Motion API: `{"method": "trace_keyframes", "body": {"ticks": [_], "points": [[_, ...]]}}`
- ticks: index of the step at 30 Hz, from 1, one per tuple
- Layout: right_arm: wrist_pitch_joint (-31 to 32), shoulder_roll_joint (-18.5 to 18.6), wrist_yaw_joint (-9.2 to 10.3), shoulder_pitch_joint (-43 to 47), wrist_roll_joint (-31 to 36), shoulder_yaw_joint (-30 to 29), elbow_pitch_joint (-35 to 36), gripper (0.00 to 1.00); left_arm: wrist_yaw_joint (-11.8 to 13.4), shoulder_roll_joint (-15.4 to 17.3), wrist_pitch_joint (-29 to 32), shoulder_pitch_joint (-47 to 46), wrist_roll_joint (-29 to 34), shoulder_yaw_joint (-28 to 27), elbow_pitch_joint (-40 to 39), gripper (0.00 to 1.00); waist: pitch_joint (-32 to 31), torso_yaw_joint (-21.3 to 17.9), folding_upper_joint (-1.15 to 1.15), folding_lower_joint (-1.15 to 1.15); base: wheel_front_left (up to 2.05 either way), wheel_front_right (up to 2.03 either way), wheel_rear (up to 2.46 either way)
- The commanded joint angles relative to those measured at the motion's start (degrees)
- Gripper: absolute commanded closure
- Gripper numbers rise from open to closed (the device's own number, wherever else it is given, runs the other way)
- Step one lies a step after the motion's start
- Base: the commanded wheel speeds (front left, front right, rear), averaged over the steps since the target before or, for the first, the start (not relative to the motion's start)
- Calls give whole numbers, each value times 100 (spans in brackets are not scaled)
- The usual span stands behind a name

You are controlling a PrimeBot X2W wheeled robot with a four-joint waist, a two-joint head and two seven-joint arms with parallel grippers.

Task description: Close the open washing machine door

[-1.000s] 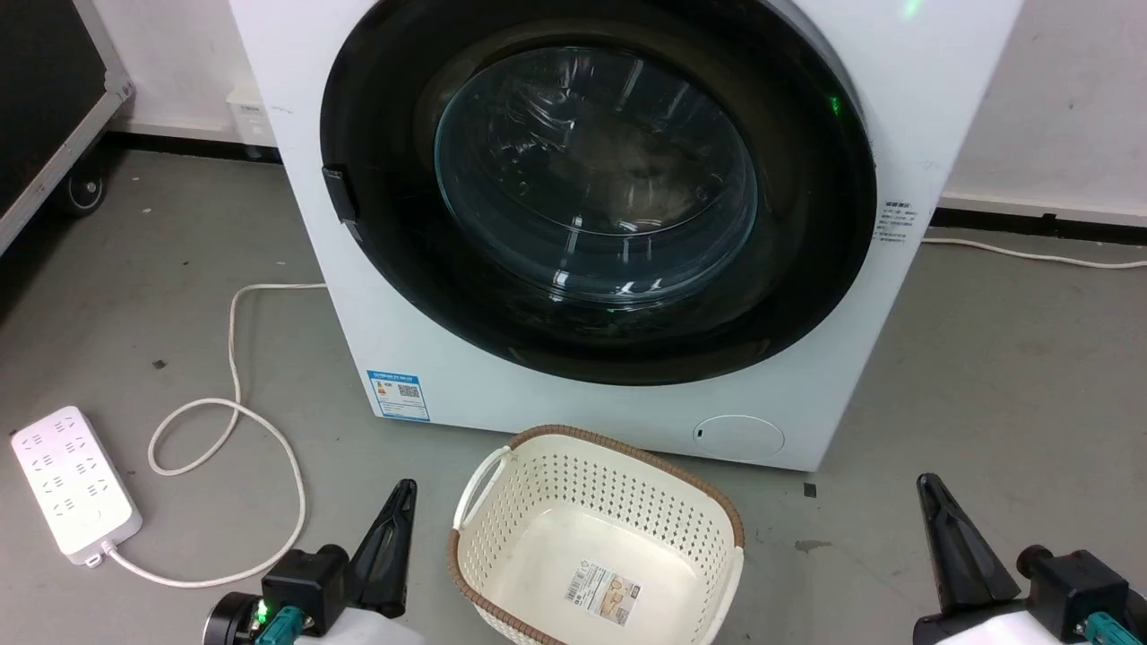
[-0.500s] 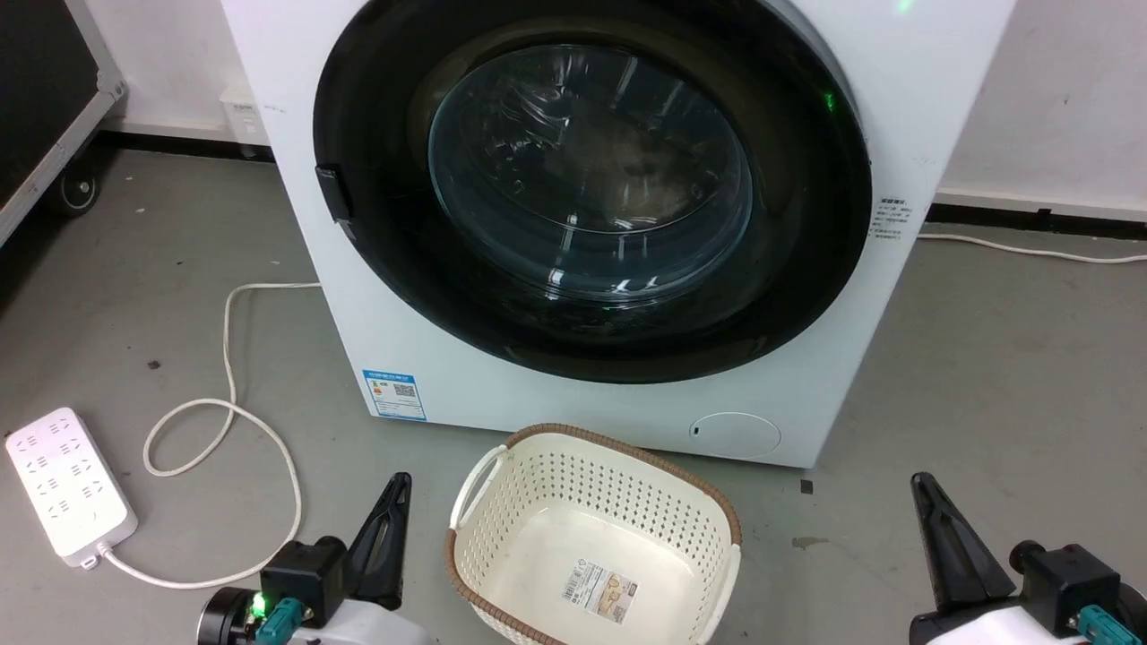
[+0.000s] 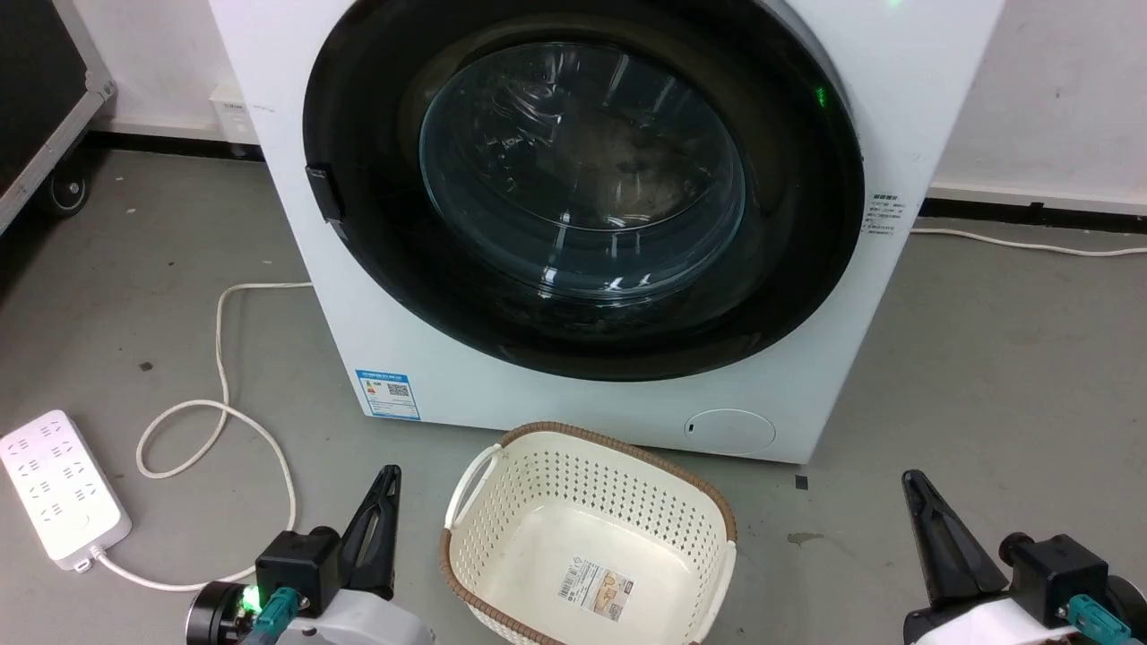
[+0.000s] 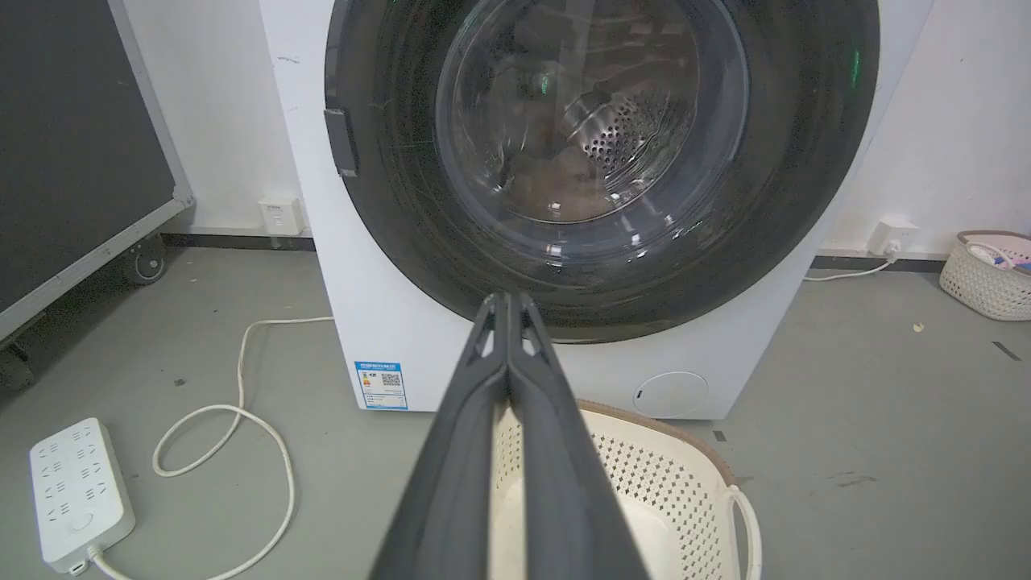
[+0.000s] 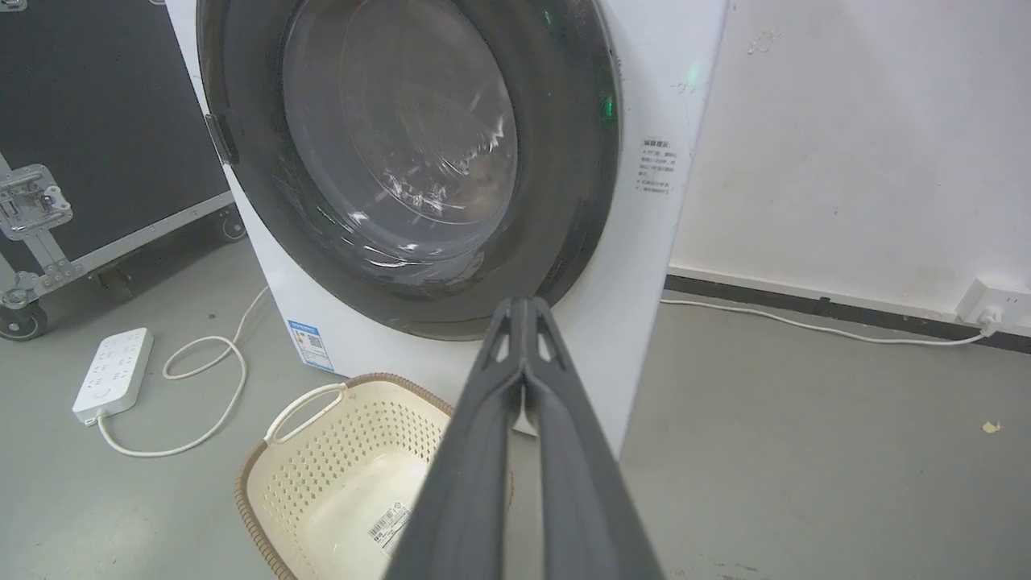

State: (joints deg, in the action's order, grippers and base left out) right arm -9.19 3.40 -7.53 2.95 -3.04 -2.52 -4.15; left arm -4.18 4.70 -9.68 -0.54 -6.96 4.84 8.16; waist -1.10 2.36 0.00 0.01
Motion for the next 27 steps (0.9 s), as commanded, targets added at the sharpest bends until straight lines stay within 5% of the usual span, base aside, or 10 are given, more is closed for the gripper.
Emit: {"method": "trace_keyframes", "body": {"ticks": [1,27], "points": [[18,-18,2,-78,51,14,44,100,19,-9,22,19,50,-22,-46,100,1,-2,0,0,0,0,0],[352,-31,3,-158,145,102,181,100,167,-73,374,32,290,-194,-332,100,41,-89,0,0,0,0,0]]}}
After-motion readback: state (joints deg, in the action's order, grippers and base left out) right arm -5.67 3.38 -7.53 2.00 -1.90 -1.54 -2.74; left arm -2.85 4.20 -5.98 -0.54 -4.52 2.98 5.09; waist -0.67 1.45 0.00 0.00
